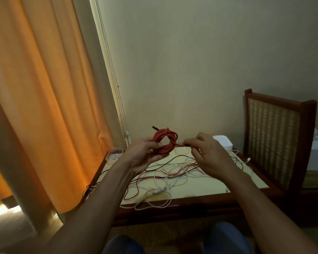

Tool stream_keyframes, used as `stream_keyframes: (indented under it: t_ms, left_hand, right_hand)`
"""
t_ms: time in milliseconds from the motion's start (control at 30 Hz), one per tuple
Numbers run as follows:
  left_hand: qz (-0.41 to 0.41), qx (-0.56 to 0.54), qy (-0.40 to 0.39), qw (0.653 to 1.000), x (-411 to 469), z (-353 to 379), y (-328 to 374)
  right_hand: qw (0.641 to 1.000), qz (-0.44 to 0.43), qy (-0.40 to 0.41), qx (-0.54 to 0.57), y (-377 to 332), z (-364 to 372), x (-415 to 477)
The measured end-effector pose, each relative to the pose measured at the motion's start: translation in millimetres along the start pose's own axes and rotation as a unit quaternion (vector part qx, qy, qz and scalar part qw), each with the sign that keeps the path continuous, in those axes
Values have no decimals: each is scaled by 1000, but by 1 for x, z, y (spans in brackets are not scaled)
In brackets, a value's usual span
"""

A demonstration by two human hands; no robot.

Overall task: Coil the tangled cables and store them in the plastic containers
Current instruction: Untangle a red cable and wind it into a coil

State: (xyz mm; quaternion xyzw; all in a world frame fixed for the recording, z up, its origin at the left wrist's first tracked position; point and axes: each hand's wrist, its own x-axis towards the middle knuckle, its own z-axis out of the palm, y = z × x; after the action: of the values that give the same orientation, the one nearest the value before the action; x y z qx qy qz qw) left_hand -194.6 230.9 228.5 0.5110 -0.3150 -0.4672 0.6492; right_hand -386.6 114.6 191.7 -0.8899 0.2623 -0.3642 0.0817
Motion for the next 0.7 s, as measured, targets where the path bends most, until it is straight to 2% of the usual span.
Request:
stream_keyframes:
  t_ms: [100,167,300,400,567,633,700]
  left_hand:
    - [-10,3,0,1000,-3,7,-1]
    - [-9,9,11,1000,-1,9,-2]
    - [5,46,33,998,3,9,-6]
    - [16,110,47,993,4,8,-12]
    - [22,267,40,963,3,4,-21]
    - [15,261,33,965,2,1,-21]
    - [-4,196,19,980,3,-3,-23]
  right_hand:
    - [999,8,-20,27,-6,5,-2]
    - [999,1,-33,7,-7,6,-2]
    - [987,-44,26,-150,-1,8,2]
    - [984,-52,52,-161,-1,7,4]
    - [978,-31,14,-204,5,14,7]
    - [981,-27,46,-188,10,16,8]
    - [985,-16,95,-144,17,18,8]
